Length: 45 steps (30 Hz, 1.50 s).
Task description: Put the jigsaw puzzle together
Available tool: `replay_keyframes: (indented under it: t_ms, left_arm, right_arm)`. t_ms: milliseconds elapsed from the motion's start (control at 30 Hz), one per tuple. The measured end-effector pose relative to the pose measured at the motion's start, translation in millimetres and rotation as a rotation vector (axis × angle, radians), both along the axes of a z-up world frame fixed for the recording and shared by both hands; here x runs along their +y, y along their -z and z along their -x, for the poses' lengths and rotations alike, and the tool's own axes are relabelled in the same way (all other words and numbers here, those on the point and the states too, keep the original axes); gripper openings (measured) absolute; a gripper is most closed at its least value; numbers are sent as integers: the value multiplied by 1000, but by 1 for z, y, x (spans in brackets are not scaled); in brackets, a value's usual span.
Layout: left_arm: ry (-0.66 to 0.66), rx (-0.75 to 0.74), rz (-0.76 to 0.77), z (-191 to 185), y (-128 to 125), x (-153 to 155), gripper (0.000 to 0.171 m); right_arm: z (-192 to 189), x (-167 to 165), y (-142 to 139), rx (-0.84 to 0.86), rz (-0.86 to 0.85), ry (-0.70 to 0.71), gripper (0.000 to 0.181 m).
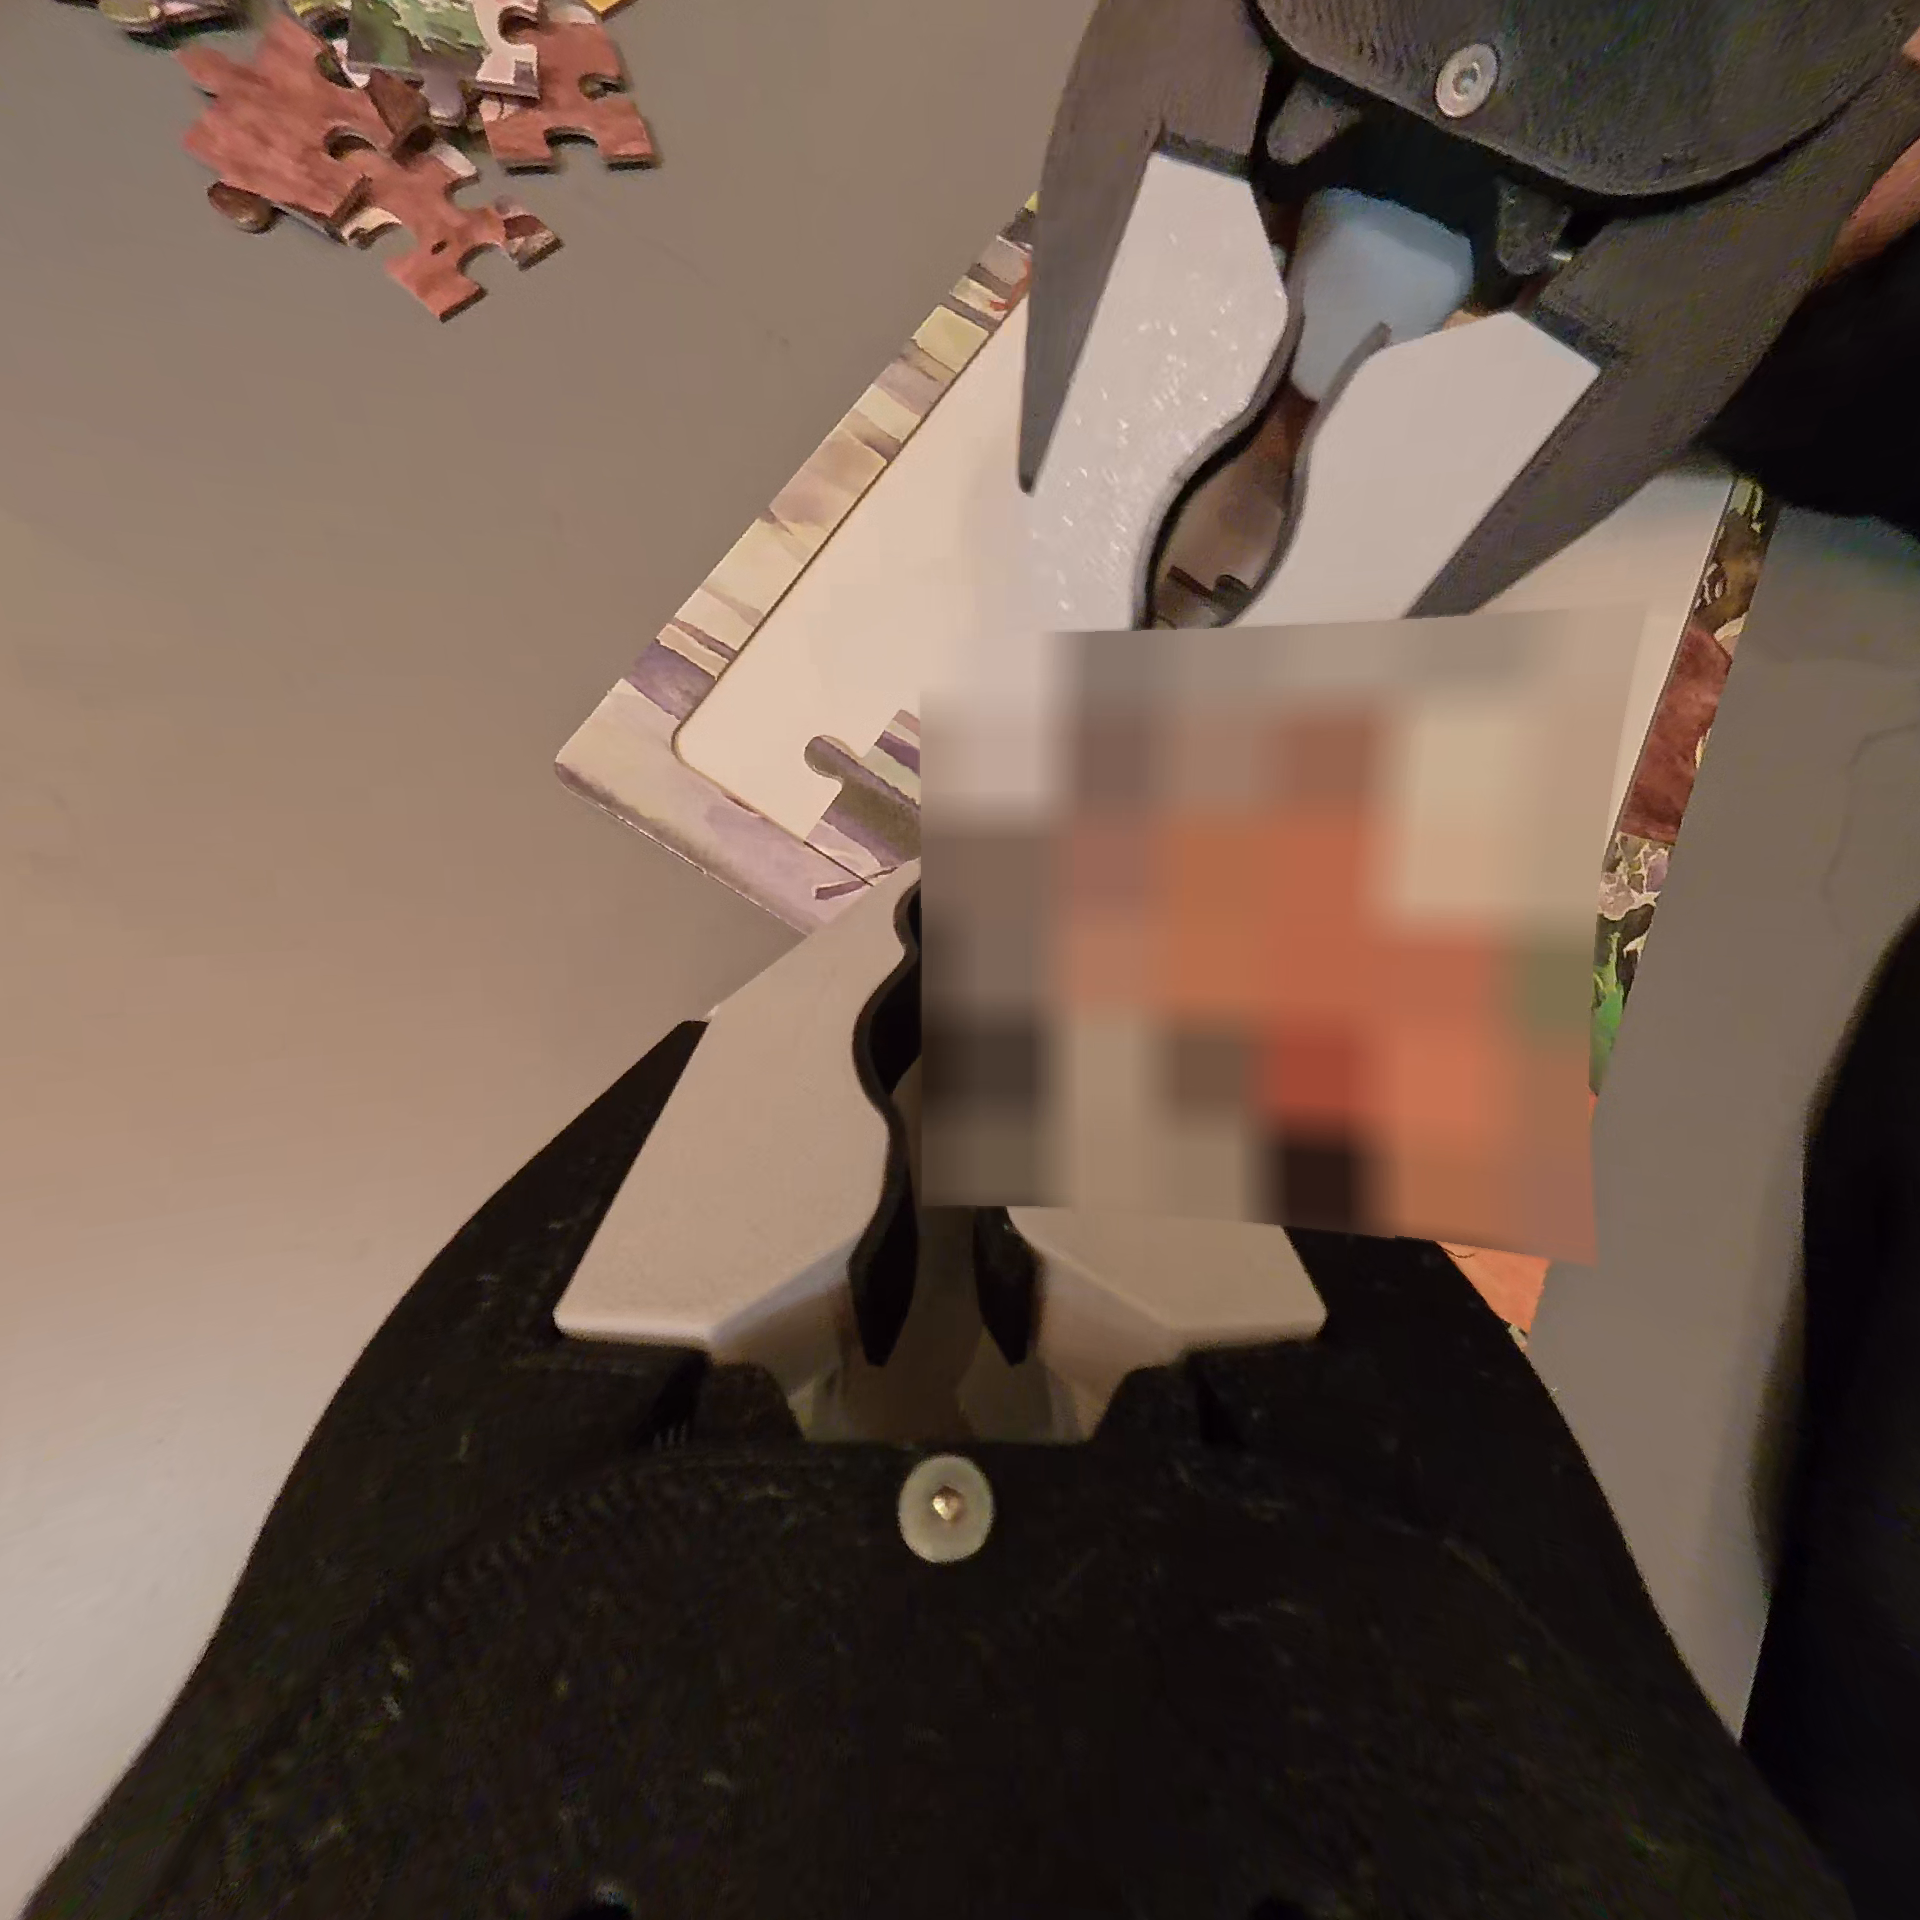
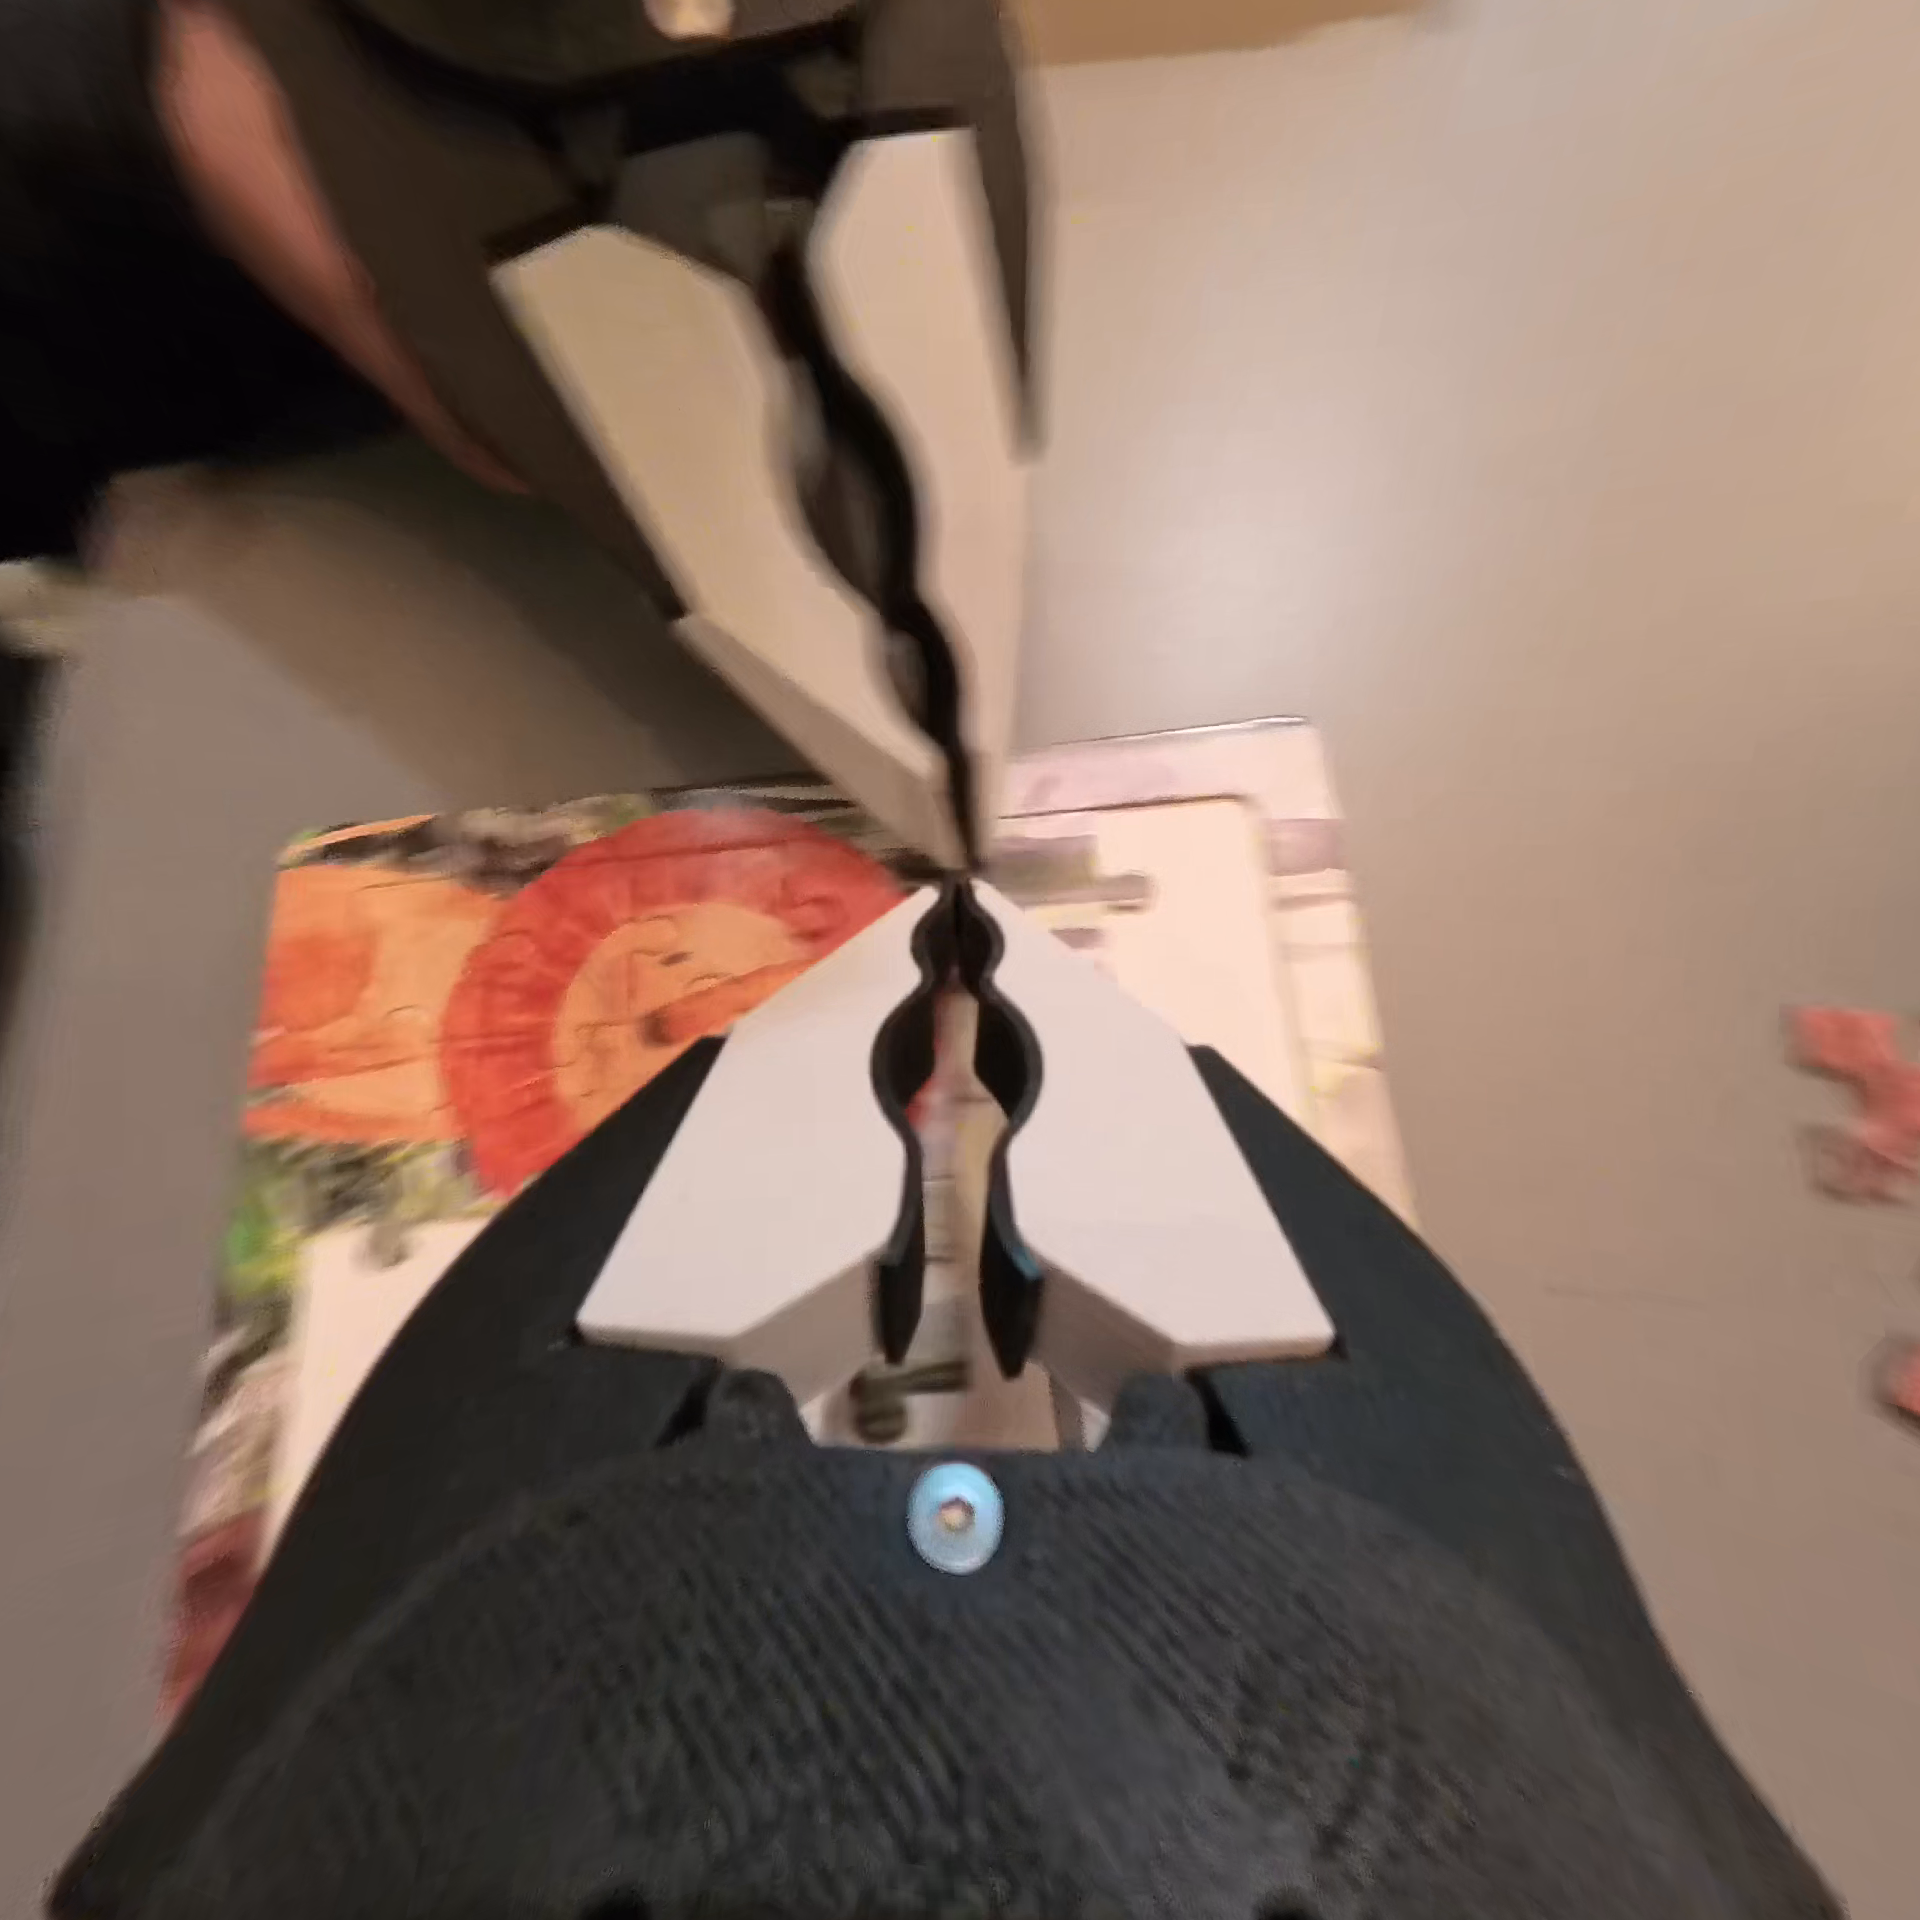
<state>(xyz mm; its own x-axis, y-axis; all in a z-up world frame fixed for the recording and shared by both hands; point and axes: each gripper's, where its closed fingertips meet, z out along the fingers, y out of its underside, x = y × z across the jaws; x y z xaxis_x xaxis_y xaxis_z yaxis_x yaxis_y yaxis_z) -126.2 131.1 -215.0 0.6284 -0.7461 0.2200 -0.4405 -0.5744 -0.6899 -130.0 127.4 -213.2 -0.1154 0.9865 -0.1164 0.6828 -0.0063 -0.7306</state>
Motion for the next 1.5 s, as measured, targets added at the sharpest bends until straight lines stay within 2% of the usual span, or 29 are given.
replay_keyframes:
  t_ms: [33, 133, 200, 267, 367, 467, 533, 600, 700, 800, 933, 1100, 1167, 1267, 1400, 1500]
  left_arm:
    - [0, 1, -1, 0, 0, 0, 0]
    - [-1, 2, 0, 0, 0, 0, 0]
    - [-2, 3, 1, 0, 0, 0, 0]
    - [-5, 5, 0, 0, 0, 0, 0]
    - [-4, 2, 2, 0, 0, 0, 0]
    - [-4, -5, 6, 0, 0, 0, 0]
    - [-3, -8, 7, 0, 0, 0, 0]
    - [-1, -8, 3, 0, 0, 0, 0]
    - [-22, 11, -50, 3, -4, 6, 0]
    - [-20, -53, -110, -1, -21, 6, 0]
    - [-3, 28, -41, -1, 0, 2, 0]
    - [-34, 71, -76, 2, -3, 5, 0]
    - [-49, 57, -99, 2, -8, 8, 0]
    - [-47, 70, -45, 4, 0, 6, 0]
    - [-50, 62, -91, 3, -8, 7, 0]
    - [-46, 83, -59, 3, -1, 5, 0]
  right_arm:
    - [1, 9, 0, 8, -55, 38, 0]
    - [-1, -10, 0, -17, 13, -48, 0]
    - [2, 6, 0, 2, -75, 32, 0]
    - [0, -8, 0, -13, 10, -30, 0]
    - [1, 8, 0, 3, -62, 50, 0]
    - [-3, -7, 0, -17, 42, -26, 0]
    - [-5, 27, 0, -7, -100, 120, 0]
    - [-11, 40, 0, -11, -165, 159, 0]
    - [-5, 22, -5, 38, -58, 100, 0]
    - [-5, 15, 0, 18, -58, 68, 0]
    - [-2, 17, -8, 57, -58, 87, 0]
    - [-5, 15, -1, 5, -48, 73, 0]
    - [-1, 14, -9, 56, -57, 76, 0]
    - [-3, 13, -1, 1, -67, 63, 0]
    - [-1, 14, -10, 51, -69, 80, 0]
    - [-4, 17, -1, -2, -67, 88, 0]
